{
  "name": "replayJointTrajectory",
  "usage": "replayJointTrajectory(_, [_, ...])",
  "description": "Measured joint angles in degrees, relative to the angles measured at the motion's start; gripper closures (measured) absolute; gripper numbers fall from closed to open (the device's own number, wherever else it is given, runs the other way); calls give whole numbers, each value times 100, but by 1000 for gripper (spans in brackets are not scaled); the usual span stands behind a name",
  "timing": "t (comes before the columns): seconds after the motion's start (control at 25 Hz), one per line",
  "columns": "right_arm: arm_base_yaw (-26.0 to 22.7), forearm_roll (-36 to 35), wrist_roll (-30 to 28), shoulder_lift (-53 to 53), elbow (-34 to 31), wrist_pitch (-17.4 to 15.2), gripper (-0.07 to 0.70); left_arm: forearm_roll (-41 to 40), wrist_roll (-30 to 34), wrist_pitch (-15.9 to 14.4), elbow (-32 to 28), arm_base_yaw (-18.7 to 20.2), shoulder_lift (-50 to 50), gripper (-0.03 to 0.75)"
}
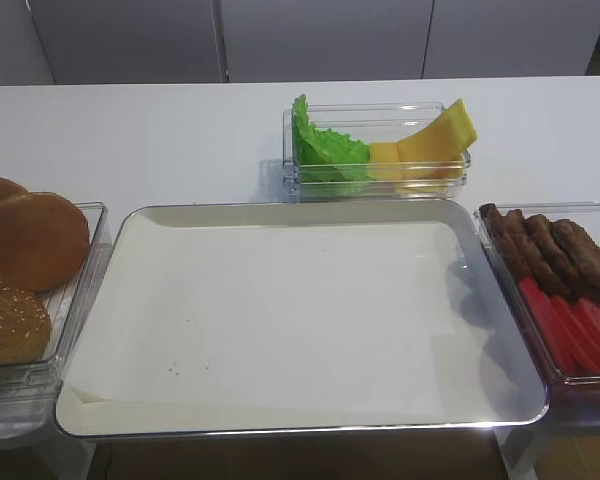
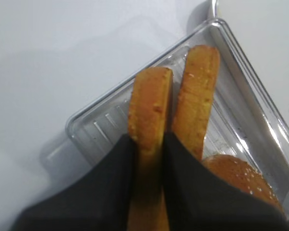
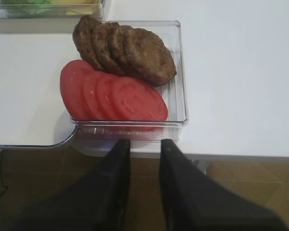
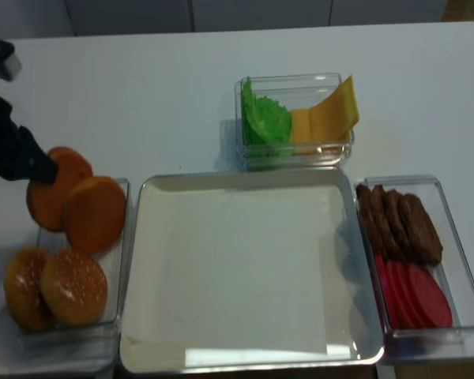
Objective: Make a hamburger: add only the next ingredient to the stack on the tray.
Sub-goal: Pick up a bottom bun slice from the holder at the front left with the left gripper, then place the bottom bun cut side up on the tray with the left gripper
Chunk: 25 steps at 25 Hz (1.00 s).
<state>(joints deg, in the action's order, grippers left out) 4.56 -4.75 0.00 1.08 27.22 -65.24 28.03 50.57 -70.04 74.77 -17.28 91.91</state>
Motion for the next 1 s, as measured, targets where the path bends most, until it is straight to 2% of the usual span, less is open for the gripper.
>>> replayJointTrajectory(0.32, [0, 0, 0, 0, 0, 0, 451, -95, -73, -33, 413, 0, -651, 596])
replayJointTrajectory(0.48, [0, 0, 0, 0, 0, 0, 451, 559, -190, -12, 576, 12, -895, 596])
replayJointTrajectory(0.6, [0, 0, 0, 0, 0, 0, 451, 989, -229, 62, 638, 205, -1030, 599])
replayJointTrajectory(0.72, [0, 0, 0, 0, 0, 0, 451, 1078, -348, 265, 646, 676, -1193, 599])
replayJointTrajectory(0.84, [0, 0, 0, 0, 0, 0, 452, 924, -663, 435, 674, 1423, -1313, 601])
replayJointTrajectory(1.0, [0, 0, 0, 0, 0, 0, 452, -94, -1181, 501, 672, 2809, -1305, 601])
